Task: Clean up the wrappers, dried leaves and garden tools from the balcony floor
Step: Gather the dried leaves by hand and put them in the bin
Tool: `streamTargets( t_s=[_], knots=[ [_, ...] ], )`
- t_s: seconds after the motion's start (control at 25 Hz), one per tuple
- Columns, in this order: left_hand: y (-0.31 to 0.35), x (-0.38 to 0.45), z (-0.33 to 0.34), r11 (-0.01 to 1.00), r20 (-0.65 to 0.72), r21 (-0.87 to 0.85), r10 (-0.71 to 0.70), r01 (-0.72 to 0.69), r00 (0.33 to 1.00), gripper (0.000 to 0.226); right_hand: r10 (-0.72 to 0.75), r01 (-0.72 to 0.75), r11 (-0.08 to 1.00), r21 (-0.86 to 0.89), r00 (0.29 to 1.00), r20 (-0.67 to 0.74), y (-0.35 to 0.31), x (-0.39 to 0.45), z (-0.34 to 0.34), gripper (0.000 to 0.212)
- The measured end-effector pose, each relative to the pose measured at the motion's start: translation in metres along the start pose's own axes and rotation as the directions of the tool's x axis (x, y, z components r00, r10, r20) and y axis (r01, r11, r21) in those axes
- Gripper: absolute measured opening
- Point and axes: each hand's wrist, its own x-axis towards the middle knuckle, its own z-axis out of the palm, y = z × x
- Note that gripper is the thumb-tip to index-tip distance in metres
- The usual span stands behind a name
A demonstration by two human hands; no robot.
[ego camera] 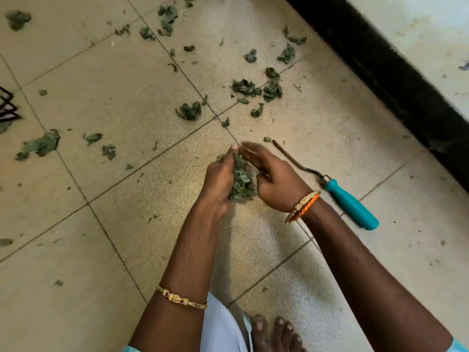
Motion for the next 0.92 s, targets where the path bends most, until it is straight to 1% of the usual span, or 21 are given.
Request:
streamTargets(
  t_s=[0.04, 0.08, 0.12, 0.16, 0.2, 0.24, 0.32, 0.36, 0.4, 0.44, 0.52, 0.56, 0.6, 0.64, 0.72, 0.84, 0.92],
  knots=[
    [0.000, 0.002, -0.008, 1.000, -0.008, -0.021, -0.005, 0.005, 1.000, 0.032, 0.015, -0.011, 0.996, 0.093, 0.999, -0.039, 0.000, 0.001, -0.004, 0.062],
    [0.000, 0.005, -0.016, 0.997, -0.009, -0.073, -0.013, 0.012, 1.000, 0.030, 0.038, -0.021, 0.992, 0.122, 0.989, -0.144, 0.002, 0.005, -0.012, 0.060],
    [0.001, 0.009, -0.025, 0.991, -0.019, -0.135, -0.024, 0.021, 1.000, 0.028, 0.052, -0.033, 0.996, 0.078, 0.964, -0.259, 0.007, 0.013, -0.019, 0.056],
    [0.003, 0.011, -0.032, 0.982, -0.030, -0.186, -0.035, 0.029, 0.999, 0.028, 0.054, -0.061, 0.998, -0.012, 0.945, -0.322, 0.012, 0.021, -0.025, 0.052],
    [0.004, 0.012, -0.038, 0.978, -0.042, -0.206, -0.028, 0.019, 0.999, 0.028, 0.048, -0.087, 0.990, -0.108, 0.946, -0.319, 0.017, 0.029, -0.028, 0.049],
    [0.005, 0.013, -0.040, 0.980, -0.055, -0.197, -0.006, -0.005, 0.998, 0.028, 0.034, -0.092, 0.972, -0.218, 0.966, -0.256, 0.022, 0.035, -0.028, 0.048],
    [0.008, 0.010, -0.041, 0.990, -0.086, -0.127, 0.049, -0.059, 0.995, 0.028, 0.011, -0.040, 0.896, -0.443, 0.998, -0.066, 0.031, 0.038, -0.014, 0.054],
    [0.008, 0.010, -0.041, 0.993, -0.099, -0.098, 0.062, -0.071, 0.993, 0.028, -0.005, -0.003, 0.851, -0.524, 1.000, -0.014, 0.038, 0.037, -0.003, 0.058],
    [0.008, 0.010, -0.041, 0.994, -0.100, -0.082, 0.069, -0.078, 0.993, 0.028, -0.041, 0.029, 0.824, -0.566, 0.999, -0.009, 0.043, 0.032, 0.009, 0.057],
    [0.007, 0.010, -0.041, 0.994, -0.099, -0.070, 0.074, -0.081, 0.992, 0.029, -0.088, 0.046, 0.826, -0.562, 0.995, -0.047, 0.047, 0.025, 0.019, 0.052],
    [0.007, 0.010, -0.043, 0.995, -0.091, -0.052, 0.079, -0.084, 0.993, 0.029, -0.187, 0.063, 0.849, -0.525, 0.965, -0.186, 0.055, 0.009, 0.035, 0.036],
    [0.007, 0.009, -0.044, 0.995, -0.078, -0.051, 0.079, -0.083, 0.994, 0.029, -0.251, 0.075, 0.830, -0.553, 0.935, -0.250, 0.056, 0.002, 0.040, 0.030],
    [0.008, 0.009, -0.045, 0.995, -0.061, -0.065, 0.077, -0.081, 0.995, 0.028, -0.312, 0.095, 0.807, -0.583, 0.907, -0.284, 0.057, -0.002, 0.041, 0.025],
    [0.008, 0.008, -0.045, 0.994, -0.042, -0.083, 0.073, -0.077, 0.996, 0.026, -0.343, 0.103, 0.796, -0.596, 0.889, -0.305, 0.056, -0.002, 0.040, 0.020],
    [0.009, 0.007, -0.046, 0.994, -0.024, -0.090, 0.057, -0.059, 0.998, 0.024, -0.318, 0.079, 0.804, -0.589, 0.894, -0.315, 0.053, 0.005, 0.032, 0.013],
    [0.011, 0.007, -0.046, 0.995, -0.026, -0.075, 0.066, -0.067, 0.997, 0.020, -0.191, -0.009, 0.818, -0.576, 0.939, -0.286, 0.043, 0.019, 0.025, 0.016],
    [0.012, 0.009, -0.047, 0.993, -0.039, -0.082, 0.085, -0.088, 0.996, 0.020, -0.115, -0.075, 0.815, -0.574, 0.951, -0.287, 0.037, 0.025, 0.022, 0.016]
  ],
)
